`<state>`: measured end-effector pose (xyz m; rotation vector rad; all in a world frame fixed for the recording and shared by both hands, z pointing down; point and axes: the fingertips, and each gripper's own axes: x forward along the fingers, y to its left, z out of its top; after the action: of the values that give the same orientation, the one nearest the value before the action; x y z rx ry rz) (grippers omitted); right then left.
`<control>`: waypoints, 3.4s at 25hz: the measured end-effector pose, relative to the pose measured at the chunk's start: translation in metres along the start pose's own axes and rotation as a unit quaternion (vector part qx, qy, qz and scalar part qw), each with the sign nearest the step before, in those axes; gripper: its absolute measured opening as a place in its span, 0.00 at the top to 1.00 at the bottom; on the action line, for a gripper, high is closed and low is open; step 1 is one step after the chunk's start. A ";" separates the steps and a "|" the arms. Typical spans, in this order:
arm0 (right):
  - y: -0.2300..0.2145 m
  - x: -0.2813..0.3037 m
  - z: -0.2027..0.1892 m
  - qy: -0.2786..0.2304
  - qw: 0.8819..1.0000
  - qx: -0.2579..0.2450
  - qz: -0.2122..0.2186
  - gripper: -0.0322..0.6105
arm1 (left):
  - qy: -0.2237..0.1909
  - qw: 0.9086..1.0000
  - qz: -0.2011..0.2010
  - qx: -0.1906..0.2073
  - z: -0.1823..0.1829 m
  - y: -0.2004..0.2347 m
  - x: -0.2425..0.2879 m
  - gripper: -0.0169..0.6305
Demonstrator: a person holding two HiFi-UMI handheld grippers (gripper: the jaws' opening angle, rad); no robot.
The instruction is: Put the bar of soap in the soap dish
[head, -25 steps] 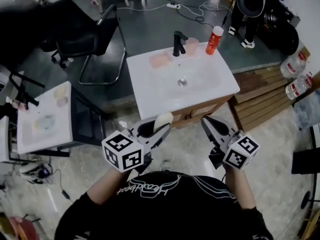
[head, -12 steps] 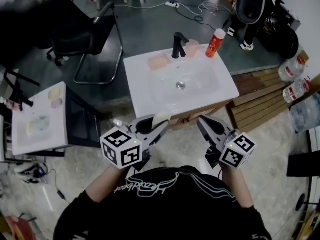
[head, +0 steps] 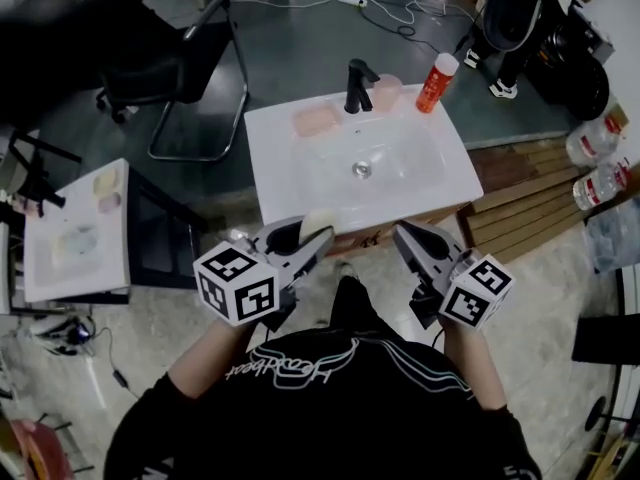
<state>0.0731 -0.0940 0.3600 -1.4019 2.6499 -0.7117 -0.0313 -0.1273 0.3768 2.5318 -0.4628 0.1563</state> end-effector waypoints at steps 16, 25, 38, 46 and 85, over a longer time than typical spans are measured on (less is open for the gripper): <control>-0.105 0.071 0.069 0.026 0.998 -0.006 0.063 0.91 | -0.007 0.996 0.085 -0.028 0.054 0.073 0.073 0.78; -0.148 0.103 0.086 0.053 0.994 -0.014 0.097 0.91 | -0.010 0.992 0.122 -0.040 0.071 0.107 0.106 0.78; -0.202 0.131 0.087 0.089 0.988 -0.018 0.126 0.91 | 0.026 0.985 0.170 0.003 0.077 0.155 0.157 0.78; -0.220 0.137 0.090 0.089 0.987 -0.022 0.131 0.91 | 0.045 0.978 0.198 0.050 0.086 0.188 0.178 0.78; -0.279 0.150 0.038 0.147 0.983 0.031 0.102 0.91 | 0.326 0.851 0.211 0.354 0.022 0.348 0.248 0.78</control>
<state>0.2095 -0.3608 0.4681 -1.0594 2.9039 -1.0355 0.0762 -0.4860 0.5849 2.7510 -0.7618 1.5502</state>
